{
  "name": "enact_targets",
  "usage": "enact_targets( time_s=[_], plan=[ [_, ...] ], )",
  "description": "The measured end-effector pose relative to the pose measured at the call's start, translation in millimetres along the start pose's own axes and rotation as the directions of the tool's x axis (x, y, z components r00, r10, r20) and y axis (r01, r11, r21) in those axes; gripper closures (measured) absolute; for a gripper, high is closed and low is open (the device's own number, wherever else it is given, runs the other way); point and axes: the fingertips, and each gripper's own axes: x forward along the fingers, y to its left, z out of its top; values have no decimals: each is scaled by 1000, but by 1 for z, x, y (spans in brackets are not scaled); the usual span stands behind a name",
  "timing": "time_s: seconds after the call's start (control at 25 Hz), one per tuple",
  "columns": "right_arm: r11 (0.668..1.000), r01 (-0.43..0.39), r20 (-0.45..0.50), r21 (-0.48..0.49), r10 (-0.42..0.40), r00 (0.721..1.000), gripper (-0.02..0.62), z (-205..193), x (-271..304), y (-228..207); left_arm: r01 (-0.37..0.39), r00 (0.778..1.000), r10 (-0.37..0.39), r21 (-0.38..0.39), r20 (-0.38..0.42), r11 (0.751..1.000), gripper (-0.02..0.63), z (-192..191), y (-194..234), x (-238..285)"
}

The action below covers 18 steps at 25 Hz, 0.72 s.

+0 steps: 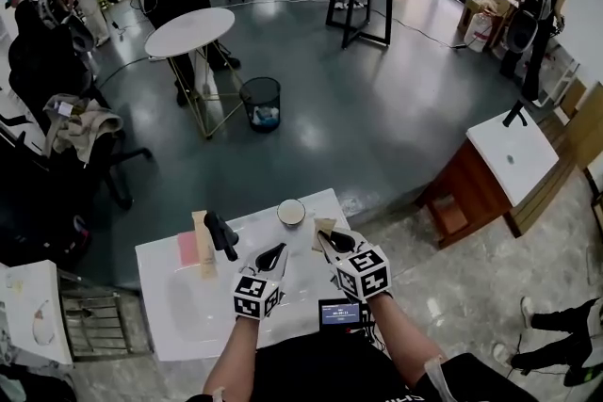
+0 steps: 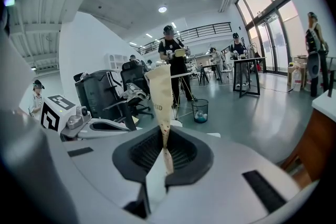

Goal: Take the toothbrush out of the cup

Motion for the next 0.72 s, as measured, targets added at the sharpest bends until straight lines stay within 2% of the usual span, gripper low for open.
enact_targets(
  time_s=[0.72],
  plan=[
    [1000,-2,-3,-1,2,1000,560,0,1,-2,9,1000,-9,26,-18,1000,597,-4,-1,3]
  ],
)
